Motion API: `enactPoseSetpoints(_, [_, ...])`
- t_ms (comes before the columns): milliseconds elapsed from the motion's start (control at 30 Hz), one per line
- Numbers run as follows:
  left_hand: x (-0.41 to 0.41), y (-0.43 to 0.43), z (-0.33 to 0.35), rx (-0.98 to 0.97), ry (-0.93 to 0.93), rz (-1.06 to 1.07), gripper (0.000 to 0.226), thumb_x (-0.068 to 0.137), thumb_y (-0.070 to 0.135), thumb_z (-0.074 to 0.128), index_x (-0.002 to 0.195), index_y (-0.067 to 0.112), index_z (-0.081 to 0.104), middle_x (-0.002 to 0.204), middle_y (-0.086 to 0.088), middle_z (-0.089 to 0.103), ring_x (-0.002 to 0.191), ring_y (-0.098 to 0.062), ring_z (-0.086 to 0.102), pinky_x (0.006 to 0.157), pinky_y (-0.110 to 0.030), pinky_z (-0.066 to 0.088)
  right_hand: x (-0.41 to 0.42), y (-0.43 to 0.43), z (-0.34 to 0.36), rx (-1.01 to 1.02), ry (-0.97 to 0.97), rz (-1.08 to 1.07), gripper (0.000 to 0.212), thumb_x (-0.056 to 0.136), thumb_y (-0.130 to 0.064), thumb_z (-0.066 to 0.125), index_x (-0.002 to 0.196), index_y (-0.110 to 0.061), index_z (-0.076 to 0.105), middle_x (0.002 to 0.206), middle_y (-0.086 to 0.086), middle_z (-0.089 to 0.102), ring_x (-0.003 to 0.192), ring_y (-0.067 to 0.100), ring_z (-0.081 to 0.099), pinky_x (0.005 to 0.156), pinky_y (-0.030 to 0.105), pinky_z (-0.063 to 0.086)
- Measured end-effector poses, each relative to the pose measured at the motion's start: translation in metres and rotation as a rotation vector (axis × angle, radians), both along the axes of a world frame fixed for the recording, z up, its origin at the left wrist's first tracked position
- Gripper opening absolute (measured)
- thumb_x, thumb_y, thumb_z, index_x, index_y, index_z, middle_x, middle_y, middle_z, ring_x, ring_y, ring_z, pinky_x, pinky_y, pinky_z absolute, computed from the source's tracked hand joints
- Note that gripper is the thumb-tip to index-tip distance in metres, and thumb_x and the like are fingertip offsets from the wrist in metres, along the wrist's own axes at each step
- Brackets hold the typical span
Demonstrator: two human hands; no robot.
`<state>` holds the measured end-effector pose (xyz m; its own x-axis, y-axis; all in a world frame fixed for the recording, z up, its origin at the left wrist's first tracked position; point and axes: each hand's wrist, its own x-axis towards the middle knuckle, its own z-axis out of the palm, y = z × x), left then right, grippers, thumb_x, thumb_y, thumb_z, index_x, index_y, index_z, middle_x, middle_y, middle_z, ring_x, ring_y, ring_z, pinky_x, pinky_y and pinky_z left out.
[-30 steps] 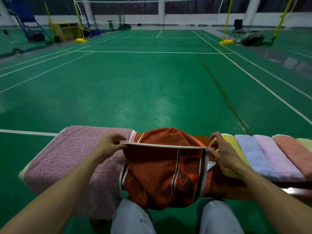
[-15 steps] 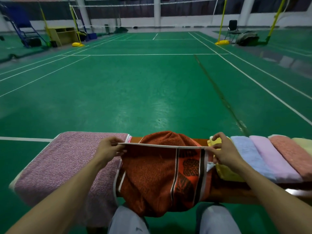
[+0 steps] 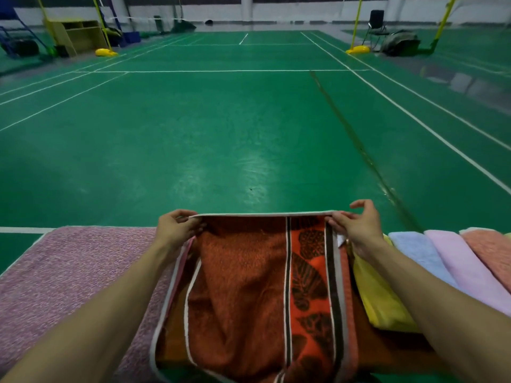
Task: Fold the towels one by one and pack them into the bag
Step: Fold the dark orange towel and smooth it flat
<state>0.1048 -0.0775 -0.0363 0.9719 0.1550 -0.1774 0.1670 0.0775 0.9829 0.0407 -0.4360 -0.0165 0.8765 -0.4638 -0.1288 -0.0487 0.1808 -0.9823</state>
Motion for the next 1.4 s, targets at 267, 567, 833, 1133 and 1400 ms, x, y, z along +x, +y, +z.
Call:
enactPoseSetpoints(267, [0.077,-0.033,-0.012,-0.059,-0.071,0.035,0.022,0.084,-0.015,0.060,0.079,0.007,0.057,0.057,0.001,0.067,0.049,-0.009,0.065,0.057,-0.018,0.056,0.086,-0.022,-0.008,-0.170,-0.055,-0.087,0.043,0.088,0.018,0.055,0.088,-0.022,0.040,0.085,0.009,0.054,0.074,0.017,0.060,0.057,0.016,0.055])
enactPoseSetpoints(567, [0.100,-0.038,-0.007,-0.099,-0.103,0.067,0.021,0.085,-0.010,0.062,0.079,0.010,0.058,0.057,0.005,0.069,0.056,-0.007,0.066,0.068,-0.020,0.057,0.115,-0.026,0.000,-0.210,-0.171,-0.133,0.038,0.087,0.013,0.061,0.089,-0.022,0.047,0.091,0.005,0.060,0.082,0.018,0.066,0.075,0.029,0.059])
enactPoseSetpoints(833, [0.082,-0.023,0.001,-0.118,-0.102,0.083,0.020,0.085,-0.011,0.061,0.081,0.008,0.059,0.075,-0.007,0.067,0.066,-0.014,0.065,0.071,-0.021,0.058,0.101,-0.015,0.013,-0.189,-0.151,-0.096,0.036,0.088,0.012,0.061,0.090,-0.022,0.049,0.101,0.009,0.064,0.091,0.022,0.068,0.071,0.025,0.059])
enactPoseSetpoints(1133, [0.040,0.005,-0.001,0.050,-0.070,0.037,0.017,0.083,-0.008,0.066,0.083,0.007,0.062,0.082,-0.012,0.066,0.066,-0.011,0.067,0.072,-0.021,0.058,0.048,-0.003,0.000,-0.133,-0.060,-0.031,0.031,0.088,0.010,0.062,0.093,-0.018,0.051,0.104,0.015,0.066,0.092,0.025,0.069,0.071,0.026,0.059])
enactPoseSetpoints(1400, [-0.023,0.023,0.024,0.256,-0.142,-0.019,0.019,0.077,-0.009,0.071,0.088,0.005,0.065,0.081,-0.012,0.066,0.073,-0.020,0.064,0.069,-0.022,0.057,-0.034,-0.003,0.007,-0.239,-0.021,0.019,0.026,0.088,0.004,0.066,0.094,-0.018,0.053,0.100,0.016,0.068,0.087,0.026,0.071,0.073,0.034,0.061])
